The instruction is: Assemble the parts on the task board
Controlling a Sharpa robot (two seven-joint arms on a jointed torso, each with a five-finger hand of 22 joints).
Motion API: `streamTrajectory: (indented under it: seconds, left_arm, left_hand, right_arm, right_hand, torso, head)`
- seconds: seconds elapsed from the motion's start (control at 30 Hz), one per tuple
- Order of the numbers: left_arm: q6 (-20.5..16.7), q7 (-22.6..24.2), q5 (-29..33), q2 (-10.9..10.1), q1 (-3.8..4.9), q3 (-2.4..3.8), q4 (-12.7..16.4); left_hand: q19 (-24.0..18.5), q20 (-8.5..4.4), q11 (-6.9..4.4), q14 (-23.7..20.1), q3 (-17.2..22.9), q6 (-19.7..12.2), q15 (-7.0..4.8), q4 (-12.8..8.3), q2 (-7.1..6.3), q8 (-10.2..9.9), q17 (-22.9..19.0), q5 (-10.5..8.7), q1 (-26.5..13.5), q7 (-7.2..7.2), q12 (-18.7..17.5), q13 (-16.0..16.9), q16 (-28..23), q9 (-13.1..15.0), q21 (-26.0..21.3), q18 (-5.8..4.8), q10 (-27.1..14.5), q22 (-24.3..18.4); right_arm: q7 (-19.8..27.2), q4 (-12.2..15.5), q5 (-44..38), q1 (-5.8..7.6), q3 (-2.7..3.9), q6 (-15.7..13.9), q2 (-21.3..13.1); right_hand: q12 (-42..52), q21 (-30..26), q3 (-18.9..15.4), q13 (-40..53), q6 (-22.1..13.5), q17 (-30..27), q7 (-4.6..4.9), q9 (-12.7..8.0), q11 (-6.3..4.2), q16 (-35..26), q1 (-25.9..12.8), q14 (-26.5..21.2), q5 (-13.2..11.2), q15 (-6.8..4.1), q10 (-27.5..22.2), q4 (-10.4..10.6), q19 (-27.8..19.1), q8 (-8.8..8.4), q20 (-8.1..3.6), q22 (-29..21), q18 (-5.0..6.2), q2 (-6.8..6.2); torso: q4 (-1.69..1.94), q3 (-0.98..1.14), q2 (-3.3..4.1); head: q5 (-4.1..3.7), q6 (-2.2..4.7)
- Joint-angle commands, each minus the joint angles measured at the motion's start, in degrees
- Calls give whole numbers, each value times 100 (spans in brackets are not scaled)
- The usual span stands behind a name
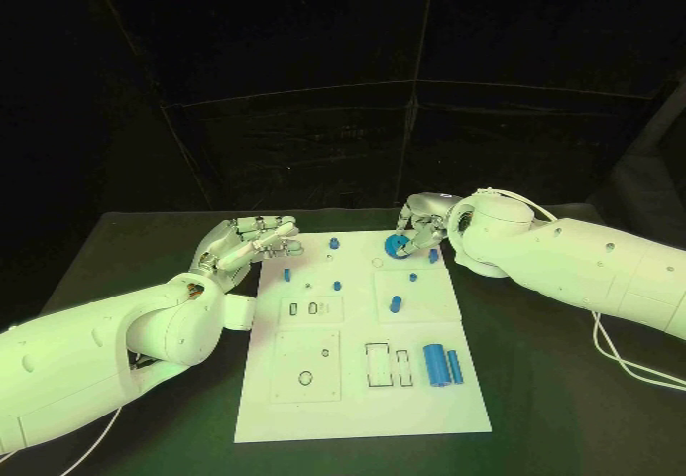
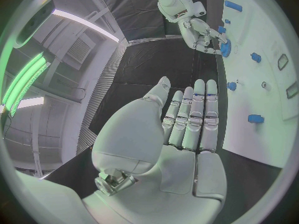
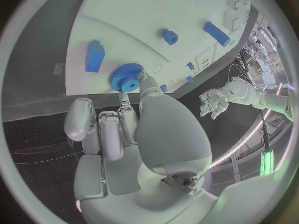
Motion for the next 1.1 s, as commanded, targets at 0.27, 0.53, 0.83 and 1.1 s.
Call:
streamTrajectory:
  seconds: [0.27,0.53,0.83,1.1]
  left_arm:
    - [71,34,-29,-1,8,4,6]
    - [72,31,-29,-5,8,4,6]
    - [69,29,-29,-8,8,4,6]
    - [66,33,-29,-15,8,4,12]
  left_hand:
    - [34,5,5,54,-1,10,5,-18,58,-25,6,1,19,21,-37,-7,-27,-7,-30,77,36,-9]
    - [34,5,5,54,-1,10,5,-18,58,-25,6,1,19,21,-37,-7,-27,-7,-30,77,36,-9]
    - [34,5,5,54,-1,10,5,-18,58,-25,6,1,19,21,-37,-7,-27,-7,-30,77,36,-9]
    - [34,5,5,54,-1,10,5,-18,58,-25,6,1,19,21,-37,-7,-27,-7,-30,77,36,-9]
  right_arm:
    - [-78,15,-289,-13,1,-86,25]
    - [-50,90,-369,-30,1,-329,23]
    - [-20,345,-382,-47,2,-955,-23]
    - [-120,881,-478,-46,5,-1461,-113]
  right_hand:
    - [18,60,524,153,206,623,-17,-21,-50,29,445,413,-716,-33,8,-322,27,135,-47,52,-37,328]
    - [48,86,781,208,352,645,-55,-35,-84,35,409,418,-796,-58,52,-366,57,148,-64,113,-47,361]
    - [71,159,975,253,424,656,-72,-55,-96,35,16,422,-875,-70,101,-232,160,56,-79,292,-82,202]
    - [85,322,1097,282,462,650,-83,-51,-105,31,-57,421,-808,-77,128,-207,439,27,-84,765,-172,145]
  torso:
    - [2,-1,-1]
    - [-2,-2,-3]
    - [-2,-3,-4]
    - [3,-6,-4]
  head:
    - [-6,-24]
    - [1,-32]
    - [16,-30]
    - [33,-27]
